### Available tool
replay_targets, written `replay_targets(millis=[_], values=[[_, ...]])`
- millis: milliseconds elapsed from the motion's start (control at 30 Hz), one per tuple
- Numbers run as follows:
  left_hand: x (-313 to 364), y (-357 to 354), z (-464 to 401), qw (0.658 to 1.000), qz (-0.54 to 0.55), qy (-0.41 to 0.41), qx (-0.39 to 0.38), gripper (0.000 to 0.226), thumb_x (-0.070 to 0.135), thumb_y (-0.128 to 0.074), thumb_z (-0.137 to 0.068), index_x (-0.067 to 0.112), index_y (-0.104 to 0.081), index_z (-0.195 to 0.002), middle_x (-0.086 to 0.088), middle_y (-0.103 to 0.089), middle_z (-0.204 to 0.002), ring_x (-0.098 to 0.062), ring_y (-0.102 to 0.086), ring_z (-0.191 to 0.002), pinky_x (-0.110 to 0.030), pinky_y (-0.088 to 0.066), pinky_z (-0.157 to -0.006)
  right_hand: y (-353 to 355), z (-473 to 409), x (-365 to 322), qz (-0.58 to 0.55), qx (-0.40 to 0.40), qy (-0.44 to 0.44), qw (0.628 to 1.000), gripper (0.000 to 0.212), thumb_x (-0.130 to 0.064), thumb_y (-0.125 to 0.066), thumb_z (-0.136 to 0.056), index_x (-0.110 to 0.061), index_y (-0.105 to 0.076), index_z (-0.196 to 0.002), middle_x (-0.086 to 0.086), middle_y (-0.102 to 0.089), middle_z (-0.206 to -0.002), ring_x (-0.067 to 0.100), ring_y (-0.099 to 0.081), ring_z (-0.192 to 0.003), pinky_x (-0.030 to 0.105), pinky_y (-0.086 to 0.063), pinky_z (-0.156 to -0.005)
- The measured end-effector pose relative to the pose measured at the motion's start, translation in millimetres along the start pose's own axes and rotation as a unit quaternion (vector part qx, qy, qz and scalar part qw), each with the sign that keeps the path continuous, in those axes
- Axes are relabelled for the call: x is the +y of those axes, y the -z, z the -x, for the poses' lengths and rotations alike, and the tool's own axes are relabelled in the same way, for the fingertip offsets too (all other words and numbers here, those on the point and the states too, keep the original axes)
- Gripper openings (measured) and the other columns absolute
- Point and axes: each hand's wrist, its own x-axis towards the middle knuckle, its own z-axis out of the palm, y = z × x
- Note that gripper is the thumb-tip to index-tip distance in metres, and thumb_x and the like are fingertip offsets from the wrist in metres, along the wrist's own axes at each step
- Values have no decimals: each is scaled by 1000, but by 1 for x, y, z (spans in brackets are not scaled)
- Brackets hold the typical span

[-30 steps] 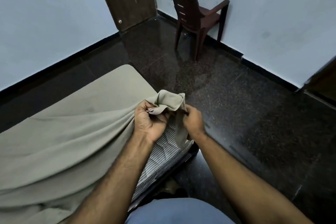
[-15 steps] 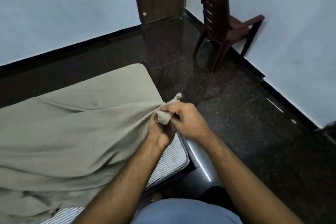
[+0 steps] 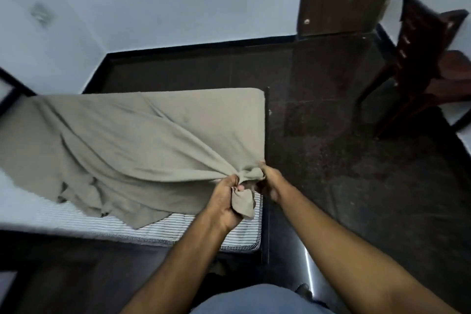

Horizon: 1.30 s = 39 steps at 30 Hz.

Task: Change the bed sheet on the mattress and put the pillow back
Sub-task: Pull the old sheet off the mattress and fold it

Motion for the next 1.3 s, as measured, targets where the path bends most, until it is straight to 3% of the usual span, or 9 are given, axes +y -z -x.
replay_targets(millis=[200, 300, 433, 567, 733, 933, 1033, 1200, 1300], values=[[1, -1, 6, 997, 45, -39, -48, 22, 17, -46, -76, 13, -58, -94, 7, -39, -49, -12, -47, -43, -23, -44, -45, 2, -48, 4, 79, -171, -110, 976, 34, -14, -86, -53, -11, -65, -80, 2, -62, -62, 10, -57, -48, 16, -42, -44], [12, -7, 1, 995, 42, -66, -66, 22, 26, -45, -81, 12, -61, -78, 2, -47, -56, -17, -51, -53, -28, -42, -56, -4, -10, -22, 31, -140, -49, 988, 19, -11, -79, -77, -7, -68, -92, 6, -63, -65, 15, -59, -45, 19, -43, -37], [17, -3, -24, 992, -32, -73, -95, 89, 85, -28, -87, 9, -74, -97, -8, -67, -81, -24, -62, -74, -34, -45, -68, -10, 28, -63, 0, -109, 101, 989, 19, -5, -46, -102, 4, -58, -113, 15, -66, -70, 19, -63, -49, 25, -49, -42], [12, -12, -41, 976, -200, -40, -75, 108, 96, -20, -75, 11, -72, -116, -10, -75, -101, -23, -71, -89, -35, -49, -76, -31, 62, -109, 151, -127, 303, 932, 22, -14, -53, -104, -11, -59, -84, 1, -58, -70, 8, -51, -64, 24, -43, -59], [28, -34, -56, 987, 85, -99, -97, 93, 83, -42, -81, 13, -57, -140, -14, -66, -132, -26, -67, -117, -41, -54, -96, -49, 83, -120, 310, -243, 385, 835, 32, -17, -57, -104, 2, -54, -79, 6, -47, -67, 8, -46, -68, 26, -38, -62], [87, -63, -85, 973, 170, -157, 1, 34, 22, -48, -99, 7, -77, -88, -6, -73, -87, -17, -69, -61, -23, -51, -46, -11, 32, -122, 302, -292, 238, 876, 33, -29, -50, -104, -10, -65, -82, 2, -59, -63, 7, -49, -54, 19, -35, -51], [92, -90, -89, 955, 224, -194, -12, 35, 13, -45, -94, 6, -76, -79, -2, -73, -78, -14, -68, -64, -23, -52, -51, 6, -28, -136, 204, -168, 112, 958, 49, -54, -42, -103, -16, -68, -86, 0, -61, -69, 10, -47, -57, 25, -30, -52], [91, -141, -98, 941, 246, -233, 10, 40, 15, -42, -91, 7, -66, -59, -5, -60, -65, -17, -59, -54, -24, -52, -51, -4, -134, -185, 30, -221, -87, 971, 80, -71, -29, -98, -6, -63, -131, 9, -70, -96, 15, -64, -72, 23, -52, -54], [96, -164, -110, 922, 271, -274, 44, 15, 19, -54, -73, 10, -62, -63, -1, -56, -60, -17, -58, -63, -31, -50, -63, -20, -173, -233, -50, -171, -64, 982, 52, -56, -41, -103, -12, -65, -119, 3, -72, -86, 14, -67, -65, 20, -53, -51]])
